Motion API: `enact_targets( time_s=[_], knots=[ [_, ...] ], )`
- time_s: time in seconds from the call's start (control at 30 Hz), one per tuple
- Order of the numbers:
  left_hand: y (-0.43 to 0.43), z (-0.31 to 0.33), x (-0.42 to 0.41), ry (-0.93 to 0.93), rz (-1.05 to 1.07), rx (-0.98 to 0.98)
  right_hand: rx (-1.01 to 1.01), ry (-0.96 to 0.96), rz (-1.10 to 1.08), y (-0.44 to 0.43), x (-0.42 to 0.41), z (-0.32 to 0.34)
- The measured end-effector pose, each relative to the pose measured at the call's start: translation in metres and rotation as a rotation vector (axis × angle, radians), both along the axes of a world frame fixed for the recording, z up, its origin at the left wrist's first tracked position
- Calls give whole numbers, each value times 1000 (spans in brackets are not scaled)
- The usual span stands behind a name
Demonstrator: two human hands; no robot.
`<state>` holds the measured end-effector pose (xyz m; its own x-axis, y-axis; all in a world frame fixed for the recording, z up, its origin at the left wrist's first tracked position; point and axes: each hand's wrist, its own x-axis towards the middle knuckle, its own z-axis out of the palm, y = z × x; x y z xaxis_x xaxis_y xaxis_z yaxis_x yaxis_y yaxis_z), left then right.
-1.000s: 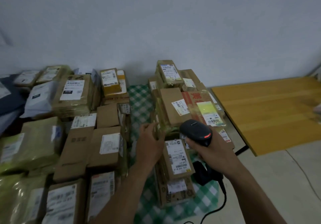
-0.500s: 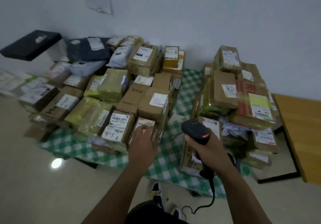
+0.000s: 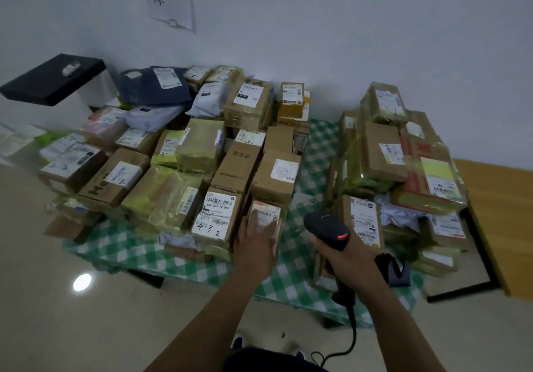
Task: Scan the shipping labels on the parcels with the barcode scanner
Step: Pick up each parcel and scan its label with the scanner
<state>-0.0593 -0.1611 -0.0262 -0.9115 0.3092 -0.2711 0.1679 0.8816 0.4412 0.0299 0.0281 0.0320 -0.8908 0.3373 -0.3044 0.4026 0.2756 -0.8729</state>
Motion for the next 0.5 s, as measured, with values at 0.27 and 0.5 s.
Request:
enact_targets(
  time_s=[0.27, 0.5],
  knots=[
    [-1, -11, 3, -118, 248, 300, -32, 7, -105, -16, -1, -7],
    [-11, -4, -2, -50, 335, 406, -37, -45, -143, -23, -4, -8]
  ],
)
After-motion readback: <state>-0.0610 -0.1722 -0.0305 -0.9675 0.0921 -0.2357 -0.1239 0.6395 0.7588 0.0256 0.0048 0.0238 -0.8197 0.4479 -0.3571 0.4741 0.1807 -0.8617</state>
